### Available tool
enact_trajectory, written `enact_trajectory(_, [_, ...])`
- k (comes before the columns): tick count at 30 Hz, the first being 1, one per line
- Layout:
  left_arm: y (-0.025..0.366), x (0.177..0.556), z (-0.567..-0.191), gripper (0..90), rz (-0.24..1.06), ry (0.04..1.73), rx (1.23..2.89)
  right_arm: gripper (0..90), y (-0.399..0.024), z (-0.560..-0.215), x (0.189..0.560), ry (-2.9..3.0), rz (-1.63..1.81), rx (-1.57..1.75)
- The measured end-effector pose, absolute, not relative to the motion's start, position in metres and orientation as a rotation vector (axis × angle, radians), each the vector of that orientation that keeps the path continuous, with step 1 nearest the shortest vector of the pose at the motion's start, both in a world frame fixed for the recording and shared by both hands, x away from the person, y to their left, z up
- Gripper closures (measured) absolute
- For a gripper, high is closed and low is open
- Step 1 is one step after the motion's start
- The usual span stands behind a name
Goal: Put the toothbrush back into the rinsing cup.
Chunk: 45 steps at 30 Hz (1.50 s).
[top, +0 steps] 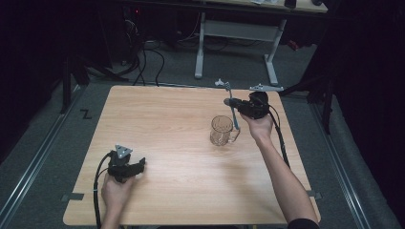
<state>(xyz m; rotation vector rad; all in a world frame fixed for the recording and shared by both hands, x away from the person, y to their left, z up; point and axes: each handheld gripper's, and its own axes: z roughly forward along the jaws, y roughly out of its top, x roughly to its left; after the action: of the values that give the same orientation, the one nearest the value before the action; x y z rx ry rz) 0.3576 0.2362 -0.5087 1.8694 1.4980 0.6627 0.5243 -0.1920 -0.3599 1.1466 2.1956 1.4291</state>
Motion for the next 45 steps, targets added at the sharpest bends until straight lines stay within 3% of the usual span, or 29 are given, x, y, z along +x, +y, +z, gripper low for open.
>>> enact_trajectory(45, [0.236,0.358,-0.509,28.7,0.663,1.497,1.869,79.4,-0.207,-0.359,0.509,2.241,1.338,1.109])
